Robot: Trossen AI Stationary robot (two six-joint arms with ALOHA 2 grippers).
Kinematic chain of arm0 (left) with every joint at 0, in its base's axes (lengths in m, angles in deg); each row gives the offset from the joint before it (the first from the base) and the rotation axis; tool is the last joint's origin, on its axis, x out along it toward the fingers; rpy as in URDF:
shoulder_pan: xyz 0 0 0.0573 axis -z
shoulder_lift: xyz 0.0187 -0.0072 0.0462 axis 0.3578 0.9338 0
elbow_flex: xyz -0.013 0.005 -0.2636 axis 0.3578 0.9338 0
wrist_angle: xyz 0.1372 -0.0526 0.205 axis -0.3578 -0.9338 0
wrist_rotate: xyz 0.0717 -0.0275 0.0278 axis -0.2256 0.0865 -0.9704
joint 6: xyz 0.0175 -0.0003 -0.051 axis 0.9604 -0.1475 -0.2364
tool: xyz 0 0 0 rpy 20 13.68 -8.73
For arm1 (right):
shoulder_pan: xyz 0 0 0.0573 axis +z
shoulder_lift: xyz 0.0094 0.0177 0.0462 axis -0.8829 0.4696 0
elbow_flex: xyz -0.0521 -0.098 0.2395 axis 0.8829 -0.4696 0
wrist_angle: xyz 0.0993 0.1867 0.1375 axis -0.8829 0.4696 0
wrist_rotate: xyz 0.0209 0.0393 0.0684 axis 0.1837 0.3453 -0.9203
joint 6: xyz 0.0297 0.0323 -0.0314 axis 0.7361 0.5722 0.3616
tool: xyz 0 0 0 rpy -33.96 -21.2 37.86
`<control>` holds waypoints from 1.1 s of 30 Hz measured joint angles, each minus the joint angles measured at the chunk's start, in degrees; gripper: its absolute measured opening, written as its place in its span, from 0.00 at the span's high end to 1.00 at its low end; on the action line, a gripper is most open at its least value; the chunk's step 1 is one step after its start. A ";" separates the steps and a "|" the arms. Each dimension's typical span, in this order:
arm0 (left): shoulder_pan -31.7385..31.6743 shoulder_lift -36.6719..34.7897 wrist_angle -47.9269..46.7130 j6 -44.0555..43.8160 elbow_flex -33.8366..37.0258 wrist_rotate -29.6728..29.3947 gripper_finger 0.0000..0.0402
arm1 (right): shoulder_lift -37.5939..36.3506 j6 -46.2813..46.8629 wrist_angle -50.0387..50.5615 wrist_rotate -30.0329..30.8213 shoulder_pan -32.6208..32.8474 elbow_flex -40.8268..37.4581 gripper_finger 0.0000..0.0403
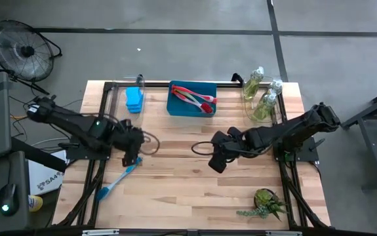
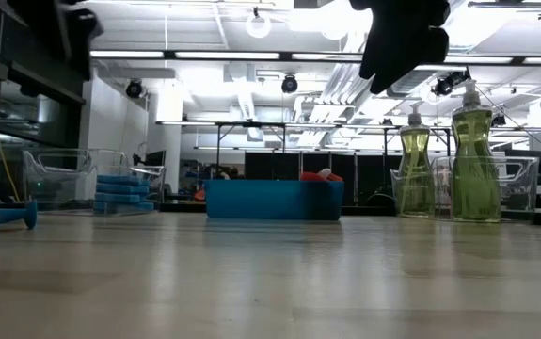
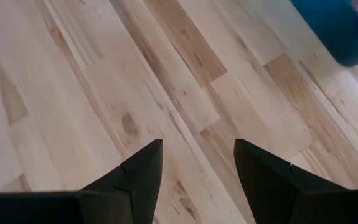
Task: Pick & Place Kitchen Sink Supplies
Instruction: Put the blue dish brush into the blue bin
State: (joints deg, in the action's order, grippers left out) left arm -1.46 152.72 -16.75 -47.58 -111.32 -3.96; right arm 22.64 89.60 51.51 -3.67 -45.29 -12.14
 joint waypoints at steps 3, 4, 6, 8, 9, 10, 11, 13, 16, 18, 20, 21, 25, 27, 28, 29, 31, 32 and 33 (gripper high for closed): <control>4.53 0.00 0.39 -6.98 2.97 0.03 0.20 | 0.00 0.01 -0.05 -0.02 0.30 0.00 0.52; 5.87 0.00 0.87 -9.61 4.18 0.06 0.20 | 0.00 0.02 -0.15 -0.02 0.36 0.00 0.52; 8.44 0.00 1.68 -15.63 6.39 0.21 0.20 | 0.00 0.02 -0.34 -0.02 0.40 0.00 0.52; 11.37 0.00 1.78 -21.06 8.56 0.57 0.20 | 0.00 0.00 -0.46 -0.02 0.46 0.00 0.52; 12.76 0.00 2.35 -23.26 9.73 1.36 0.20 | 0.00 0.00 -0.44 -0.02 0.46 0.00 0.52; 14.21 0.00 3.34 -25.28 10.92 2.38 0.20 | 0.00 0.01 -0.44 -0.02 0.46 0.00 0.52; 15.52 0.00 4.48 -27.21 12.13 3.32 0.20 | 0.00 0.00 -0.44 -0.02 0.46 0.00 0.52; 17.95 0.00 6.39 -31.20 14.35 5.21 0.20 | 0.00 -0.25 -0.43 -0.02 0.46 0.01 0.52; 21.15 0.00 9.58 -36.82 17.08 7.86 0.20 | 0.00 -0.36 -0.13 -0.02 0.46 0.00 0.52; 23.06 0.00 10.29 -40.51 18.44 8.94 0.20 | 0.00 -0.03 0.58 -0.06 0.54 0.00 0.52; 24.81 0.00 10.46 -44.08 19.44 9.40 0.20 | -0.08 0.38 2.04 0.02 0.95 0.00 0.52; 25.69 0.00 10.59 -45.47 19.98 9.62 0.20 | -0.17 1.01 2.86 0.18 1.28 0.00 0.52; 28.90 0.00 13.88 -49.34 21.94 11.63 0.20 | -1.01 3.18 6.14 2.61 3.29 0.00 0.52; 30.35 0.44 16.07 -50.86 22.44 12.32 0.20 | -1.22 4.00 6.51 3.81 4.31 0.00 0.52; 30.90 0.88 16.65 -51.84 22.44 12.34 0.20 | -1.25 4.14 6.45 4.10 4.74 0.00 0.52; 31.45 1.33 17.02 -52.78 22.44 12.36 0.20 | -1.25 4.42 6.45 4.26 5.12 0.00 0.52; 32.41 2.50 17.49 -54.76 22.44 12.87 0.20 | -1.25 5.39 6.50 4.53 5.97 0.00 0.52; 32.79 3.29 17.82 -55.58 22.44 13.55 0.20 | -1.25 6.08 6.45 5.01 6.39 0.00 0.52; 32.91 4.09 17.88 -56.34 22.44 14.30 0.20 | -1.25 6.72 6.46 5.55 6.82 0.00 0.52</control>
State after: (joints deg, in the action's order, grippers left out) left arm 31.45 156.81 1.13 -103.92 -88.88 10.34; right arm 21.40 96.32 57.97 1.89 -38.47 -12.14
